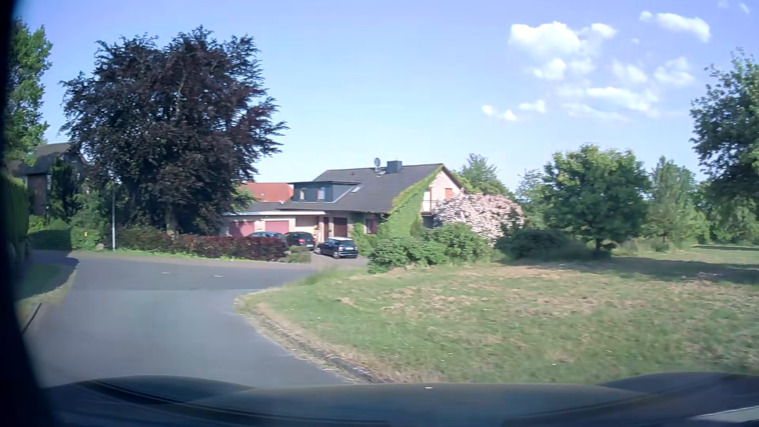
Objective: Follow the waypoints while adhering to traffic rules and regulations
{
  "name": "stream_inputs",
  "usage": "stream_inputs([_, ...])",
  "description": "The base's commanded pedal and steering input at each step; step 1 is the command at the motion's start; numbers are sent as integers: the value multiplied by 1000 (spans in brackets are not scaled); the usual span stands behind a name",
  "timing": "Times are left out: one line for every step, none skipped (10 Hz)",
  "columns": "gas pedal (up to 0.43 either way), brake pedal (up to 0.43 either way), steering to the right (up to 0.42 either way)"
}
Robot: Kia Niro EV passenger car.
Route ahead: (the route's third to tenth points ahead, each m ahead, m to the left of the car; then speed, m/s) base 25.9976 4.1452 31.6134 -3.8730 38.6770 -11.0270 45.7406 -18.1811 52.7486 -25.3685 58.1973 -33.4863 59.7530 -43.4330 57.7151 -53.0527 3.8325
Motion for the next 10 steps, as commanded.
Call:
stream_inputs([138, 6, -660])
stream_inputs([130, 6, -624])
stream_inputs([110, 6, -575])
stream_inputs([110, 6, -521])
stream_inputs([110, 6, -478])
stream_inputs([110, 6, -438])
stream_inputs([98, 6, -392])
stream_inputs([87, 6, -349])
stream_inputs([67, 6, -304])
stream_inputs([59, 6, -262])
